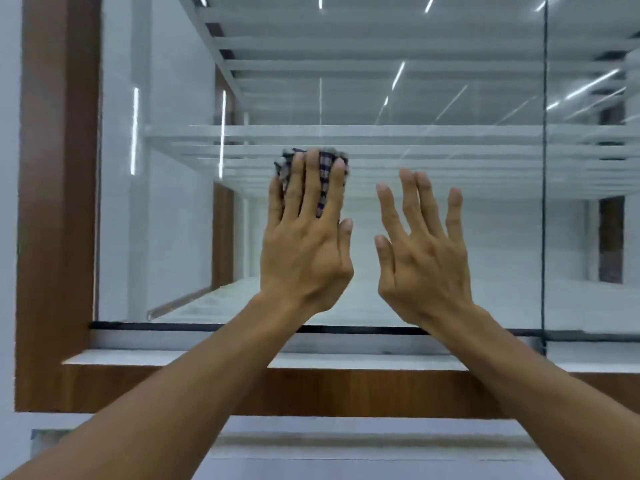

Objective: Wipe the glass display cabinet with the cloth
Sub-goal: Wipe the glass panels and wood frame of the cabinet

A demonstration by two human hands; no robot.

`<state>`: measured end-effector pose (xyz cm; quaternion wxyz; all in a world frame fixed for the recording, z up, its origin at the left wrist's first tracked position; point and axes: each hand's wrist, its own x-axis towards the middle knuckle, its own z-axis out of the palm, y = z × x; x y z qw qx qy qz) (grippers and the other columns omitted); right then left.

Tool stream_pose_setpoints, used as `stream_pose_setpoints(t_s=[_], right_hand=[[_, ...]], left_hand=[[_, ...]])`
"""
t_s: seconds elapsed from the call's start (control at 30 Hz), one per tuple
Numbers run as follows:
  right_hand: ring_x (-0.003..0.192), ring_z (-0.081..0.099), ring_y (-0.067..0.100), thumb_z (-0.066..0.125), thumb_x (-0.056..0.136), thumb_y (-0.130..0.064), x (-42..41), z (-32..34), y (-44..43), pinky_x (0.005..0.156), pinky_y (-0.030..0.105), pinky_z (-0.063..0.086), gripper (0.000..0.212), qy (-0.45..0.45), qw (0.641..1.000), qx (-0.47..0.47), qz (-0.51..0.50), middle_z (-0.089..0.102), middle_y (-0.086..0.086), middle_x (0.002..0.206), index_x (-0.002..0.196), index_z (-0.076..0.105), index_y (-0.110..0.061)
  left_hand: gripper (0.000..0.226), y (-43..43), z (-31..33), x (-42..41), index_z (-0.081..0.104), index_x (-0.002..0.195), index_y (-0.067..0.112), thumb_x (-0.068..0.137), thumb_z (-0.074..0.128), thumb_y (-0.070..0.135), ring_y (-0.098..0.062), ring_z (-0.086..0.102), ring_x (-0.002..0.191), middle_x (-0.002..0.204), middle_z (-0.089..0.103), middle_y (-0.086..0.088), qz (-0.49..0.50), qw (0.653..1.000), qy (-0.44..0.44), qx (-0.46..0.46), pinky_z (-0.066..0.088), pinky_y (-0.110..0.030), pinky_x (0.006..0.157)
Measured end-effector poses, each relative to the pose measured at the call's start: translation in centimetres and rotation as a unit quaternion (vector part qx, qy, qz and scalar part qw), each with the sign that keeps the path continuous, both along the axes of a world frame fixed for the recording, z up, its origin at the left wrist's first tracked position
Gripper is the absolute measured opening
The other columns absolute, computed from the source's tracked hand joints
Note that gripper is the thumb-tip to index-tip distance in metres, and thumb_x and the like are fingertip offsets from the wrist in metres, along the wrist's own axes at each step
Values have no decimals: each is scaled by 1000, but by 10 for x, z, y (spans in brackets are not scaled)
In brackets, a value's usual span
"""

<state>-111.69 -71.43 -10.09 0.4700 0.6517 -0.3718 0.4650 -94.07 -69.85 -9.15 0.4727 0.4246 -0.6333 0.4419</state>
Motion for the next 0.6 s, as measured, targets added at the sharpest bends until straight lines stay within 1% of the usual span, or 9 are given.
stream_pose_setpoints(t_s=[0.13,0.17,0.2,0.3,0.37,0.43,0.5,0.53,0.6], right_hand=[[157,3,38,26,104,-43,-61,-6,6,117,76,1,65,-27,996,13,-80,3,23,169,163,14,-18],[157,1,39,27,104,-44,-75,-9,8,117,76,-1,66,-32,995,18,-92,1,25,168,164,13,-19],[157,0,40,28,104,-44,-89,-14,9,116,76,-2,67,-36,994,22,-100,0,25,168,164,12,-19],[157,-1,40,32,104,-40,-123,-30,9,118,73,0,70,-56,994,29,-88,0,24,169,163,11,-11],[157,-1,37,35,103,-33,-135,-42,11,123,67,-1,72,-69,996,35,-43,0,22,169,161,9,-2],[158,-3,34,37,100,-29,-142,-51,16,127,57,-2,75,-106,993,57,10,-3,23,169,160,5,2],[158,-6,32,37,100,-29,-147,-60,21,128,53,-2,77,-121,989,80,12,-5,21,169,160,1,1],[158,-7,31,36,100,-31,-149,-65,23,128,53,-2,77,-115,989,90,0,-7,20,169,161,0,0],[158,-10,31,35,100,-35,-151,-75,25,127,55,-2,78,-108,988,105,-16,-9,19,169,161,-1,-1]], left_hand=[[66,-4,-26,-56,11,165,13,106,30,36,-29,-3,160,172,0,-16,1,984,-179,5,2,-49,130],[65,-5,-26,-62,12,165,14,106,30,35,-29,-1,160,172,2,-16,4,980,-199,1,3,-49,130],[64,-7,-23,-67,13,165,15,106,30,35,-29,0,160,172,3,-15,6,981,-194,-4,4,-49,130],[65,-8,-5,-94,10,165,15,107,30,34,-29,-3,160,172,0,-15,-7,996,-86,3,0,-50,129],[66,-6,-7,-121,8,165,14,107,30,34,-30,-4,160,172,-1,-17,-21,995,-93,12,0,-50,129],[66,-8,-21,-140,9,165,14,106,31,34,-30,-2,160,172,1,-16,-24,975,-219,16,3,-50,129],[64,-8,-28,-137,14,165,15,106,30,35,-29,1,160,172,6,-14,-25,935,-353,22,5,-48,130],[62,-9,-25,-132,16,164,17,107,29,35,-28,3,160,171,9,-13,-28,923,-384,18,5,-47,130],[60,-10,-16,-129,16,164,19,107,29,34,-28,5,160,171,12,-12,-24,935,-353,9,6,-48,130]])
